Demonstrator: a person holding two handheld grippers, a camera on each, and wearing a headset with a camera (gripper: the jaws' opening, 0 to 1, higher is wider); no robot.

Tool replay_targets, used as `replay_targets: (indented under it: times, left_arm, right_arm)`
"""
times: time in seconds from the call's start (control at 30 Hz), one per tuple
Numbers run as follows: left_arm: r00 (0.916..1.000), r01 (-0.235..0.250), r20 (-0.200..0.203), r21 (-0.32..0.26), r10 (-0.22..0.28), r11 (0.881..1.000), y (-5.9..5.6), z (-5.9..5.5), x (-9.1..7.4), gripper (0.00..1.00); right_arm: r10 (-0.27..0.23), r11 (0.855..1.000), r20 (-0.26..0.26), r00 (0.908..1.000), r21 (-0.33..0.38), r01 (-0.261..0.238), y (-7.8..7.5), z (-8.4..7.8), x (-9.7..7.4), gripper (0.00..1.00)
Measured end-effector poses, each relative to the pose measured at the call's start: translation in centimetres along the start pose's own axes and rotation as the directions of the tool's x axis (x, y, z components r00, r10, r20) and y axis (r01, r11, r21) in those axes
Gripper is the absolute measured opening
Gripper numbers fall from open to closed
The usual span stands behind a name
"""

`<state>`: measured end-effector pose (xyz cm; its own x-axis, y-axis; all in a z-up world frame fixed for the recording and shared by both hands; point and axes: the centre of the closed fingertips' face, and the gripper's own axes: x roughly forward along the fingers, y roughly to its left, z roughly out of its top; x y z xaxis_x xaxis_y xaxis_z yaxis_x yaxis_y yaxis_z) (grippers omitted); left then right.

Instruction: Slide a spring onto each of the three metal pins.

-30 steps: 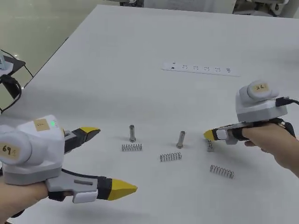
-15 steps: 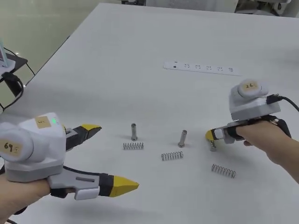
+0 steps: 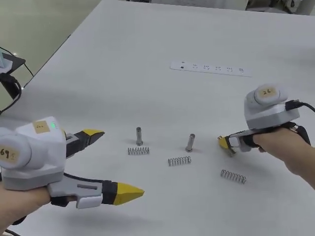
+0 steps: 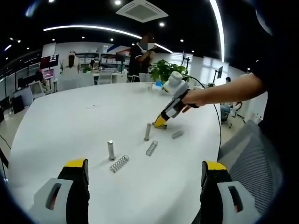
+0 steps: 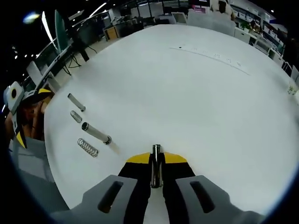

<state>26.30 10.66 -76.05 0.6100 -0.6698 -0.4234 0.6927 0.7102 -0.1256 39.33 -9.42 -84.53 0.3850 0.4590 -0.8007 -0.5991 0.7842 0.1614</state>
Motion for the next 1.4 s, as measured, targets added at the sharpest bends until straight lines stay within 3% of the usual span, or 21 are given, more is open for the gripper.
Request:
replay_targets:
  times: [0.5,1.07,1.4]
  left_arm:
    - [1.0,0.0,0.007,0.006,0.0,1.0,-0.2,0.4,0.1,0.98]
    - [1.0,0.005,-0.005,0.02,-0.005,1.0,-0.1,0.5,0.1,0.98]
    - [0.9999,0.01,-0.008,0.021,-0.01,1.0,-0.1,0.5,0.2,0.98]
  right_arm:
    - [0.001,0.999,0.124,0.9923,-0.041,0.004,-0.2,0.8,-2.5,0.05]
    - [-0.005,0.998,0.177,0.9842,-0.065,0.017,-0.4,1.2,-3.0,0.05]
    - [-0.02,0.992,0.188,0.982,-0.116,0.042,-0.4,1.1,-3.0,0.05]
